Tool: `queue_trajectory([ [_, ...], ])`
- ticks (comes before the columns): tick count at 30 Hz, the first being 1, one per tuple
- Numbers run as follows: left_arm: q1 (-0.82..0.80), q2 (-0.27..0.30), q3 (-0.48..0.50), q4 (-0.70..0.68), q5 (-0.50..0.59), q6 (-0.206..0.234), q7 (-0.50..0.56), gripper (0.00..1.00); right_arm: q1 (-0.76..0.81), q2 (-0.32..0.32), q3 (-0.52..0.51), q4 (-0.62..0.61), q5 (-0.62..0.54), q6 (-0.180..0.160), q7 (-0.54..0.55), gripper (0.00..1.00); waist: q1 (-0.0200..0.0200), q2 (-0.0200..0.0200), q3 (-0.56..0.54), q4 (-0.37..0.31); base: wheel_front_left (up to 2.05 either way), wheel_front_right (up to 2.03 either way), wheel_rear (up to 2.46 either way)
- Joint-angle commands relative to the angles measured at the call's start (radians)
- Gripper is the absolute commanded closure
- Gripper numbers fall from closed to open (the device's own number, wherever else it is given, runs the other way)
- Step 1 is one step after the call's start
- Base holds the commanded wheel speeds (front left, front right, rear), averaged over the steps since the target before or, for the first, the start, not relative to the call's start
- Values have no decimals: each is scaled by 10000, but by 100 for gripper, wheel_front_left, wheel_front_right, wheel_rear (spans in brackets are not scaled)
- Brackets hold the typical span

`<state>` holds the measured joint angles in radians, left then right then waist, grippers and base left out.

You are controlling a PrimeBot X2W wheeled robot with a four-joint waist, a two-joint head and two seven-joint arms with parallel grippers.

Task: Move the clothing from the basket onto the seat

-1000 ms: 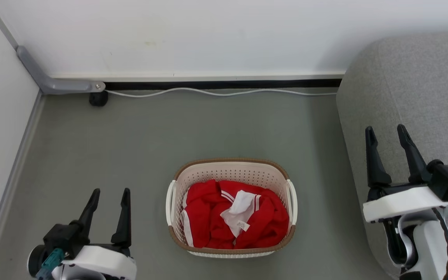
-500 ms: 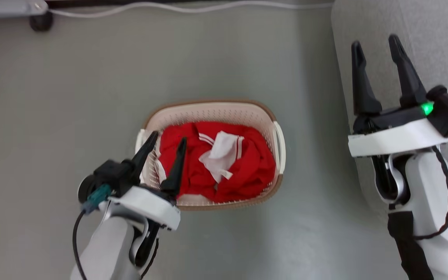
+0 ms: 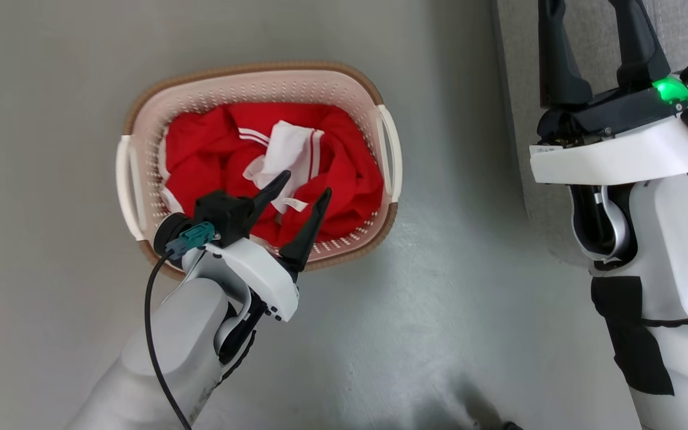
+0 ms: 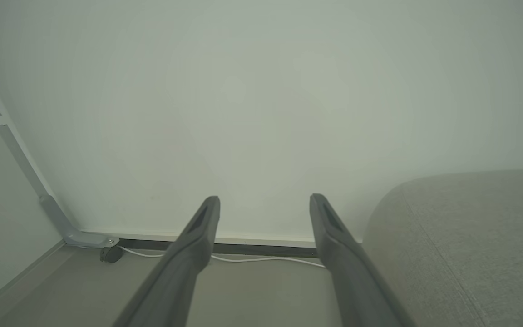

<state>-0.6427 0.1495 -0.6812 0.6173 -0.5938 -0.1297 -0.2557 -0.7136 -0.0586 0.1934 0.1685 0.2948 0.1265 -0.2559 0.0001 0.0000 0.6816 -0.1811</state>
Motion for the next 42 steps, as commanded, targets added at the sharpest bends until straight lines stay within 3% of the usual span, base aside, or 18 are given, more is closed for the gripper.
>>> queue_trajectory([
  [1, -345, 234, -230, 44, -389, -10, -61, 0, -32, 82, 164, -349, 100, 42, -59, 0, 0, 0, 463, -365, 0, 0, 0],
  [9, -1505, 756, -2655, 824, -2079, -10, -61, 0, -240, 83, 271, -517, 337, 42, -59, 0, 0, 0, 1137, -732, 0, 0, 0],
  [19, -2836, 1212, -4409, 1339, -3243, -10, -61, 0, -471, 83, 339, -792, 832, 42, -59, 0, 0, 0, 1955, -1216, 0, 0, 0],
  [30, -3790, 1387, -5249, 1836, -3850, -10, -61, 0, -635, 83, 350, -1014, 1233, 42, -59, 0, 0, 0, 2748, -1558, 0, 0, 0],
  [40, -4454, 1409, -5395, 2500, -3655, -10, -61, 0, -678, 83, 275, -1152, 1429, 42, -59, 0, 0, 0, 3296, -1601, 0, 0, 0],
  [42, -4485, 1358, -5291, 2539, -3624, -10, -61, 100, -668, 83, 240, -1145, 1413, 42, -59, 0, 0, 0, 3316, -1560, 0, 0, 0],
])
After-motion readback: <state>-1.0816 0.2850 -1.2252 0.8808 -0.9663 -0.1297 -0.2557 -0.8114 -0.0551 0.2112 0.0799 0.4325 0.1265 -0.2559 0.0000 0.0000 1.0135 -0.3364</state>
